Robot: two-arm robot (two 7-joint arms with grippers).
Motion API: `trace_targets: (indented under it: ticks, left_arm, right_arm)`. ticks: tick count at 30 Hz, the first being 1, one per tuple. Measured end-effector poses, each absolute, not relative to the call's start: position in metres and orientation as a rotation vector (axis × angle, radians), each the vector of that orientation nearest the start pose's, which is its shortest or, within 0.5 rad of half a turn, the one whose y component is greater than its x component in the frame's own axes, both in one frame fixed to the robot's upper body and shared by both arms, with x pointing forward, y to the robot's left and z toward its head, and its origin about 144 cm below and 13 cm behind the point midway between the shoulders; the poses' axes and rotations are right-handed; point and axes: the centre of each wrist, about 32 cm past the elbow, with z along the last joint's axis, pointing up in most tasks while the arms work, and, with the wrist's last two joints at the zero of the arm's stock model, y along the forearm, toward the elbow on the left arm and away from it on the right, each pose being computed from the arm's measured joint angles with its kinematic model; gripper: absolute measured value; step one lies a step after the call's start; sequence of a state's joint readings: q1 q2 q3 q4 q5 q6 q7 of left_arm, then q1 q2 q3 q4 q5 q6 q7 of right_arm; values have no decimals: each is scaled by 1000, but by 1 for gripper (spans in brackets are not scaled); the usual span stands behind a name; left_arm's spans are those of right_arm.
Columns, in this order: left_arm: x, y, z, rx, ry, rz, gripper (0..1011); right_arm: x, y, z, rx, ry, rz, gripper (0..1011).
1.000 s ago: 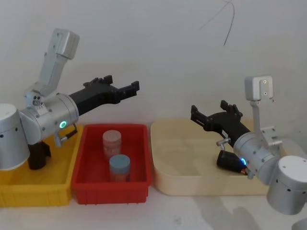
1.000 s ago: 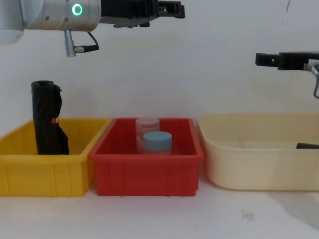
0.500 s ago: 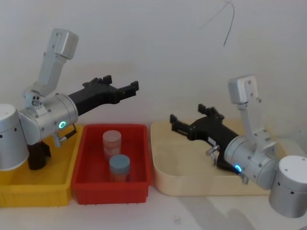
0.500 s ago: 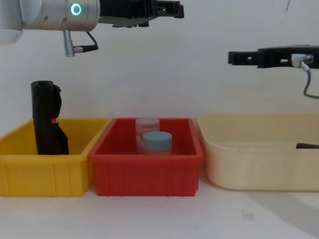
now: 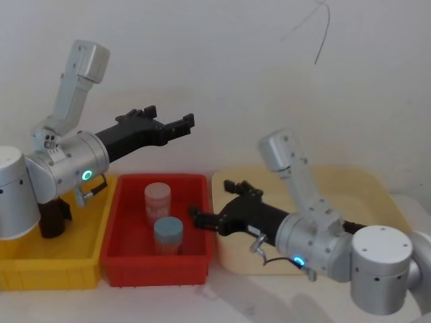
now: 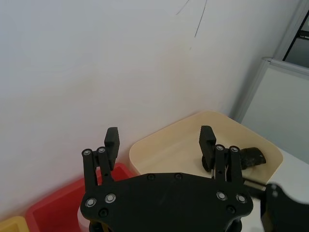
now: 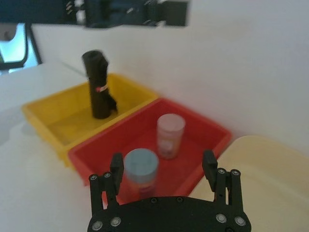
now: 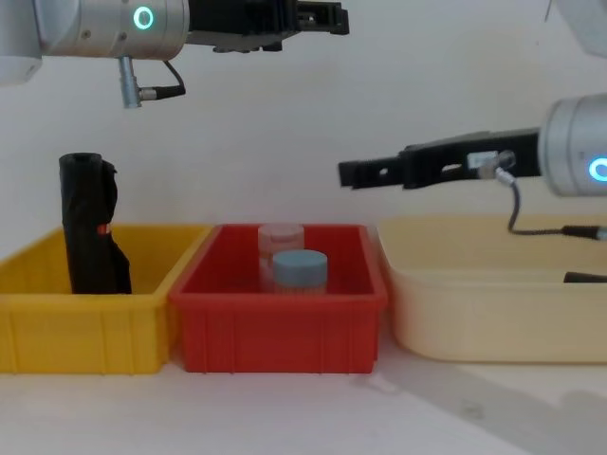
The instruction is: Pick up the garbage bag with the one hand and transfer it to the other hand.
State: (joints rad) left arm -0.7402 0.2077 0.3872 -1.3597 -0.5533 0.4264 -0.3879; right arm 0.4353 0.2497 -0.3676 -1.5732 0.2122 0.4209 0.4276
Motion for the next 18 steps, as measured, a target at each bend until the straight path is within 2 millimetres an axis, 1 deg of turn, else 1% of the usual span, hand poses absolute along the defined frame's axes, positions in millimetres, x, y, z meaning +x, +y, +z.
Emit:
trace_targets:
  ticks: [1,7,18]
  left_arm:
    - [608,184,1354,-63,78,784,1001]
    - [608,184,1354,-63,78,784,1001]
    - [608,184,1354,-63,77,784,1001]
  right_arm:
    - [544,-187,1278,-194,-43,-829,1000]
    - [546,-170,1274,-234,-20,-777,1000]
    - [554,-152,1273,-254,9,-755,1000]
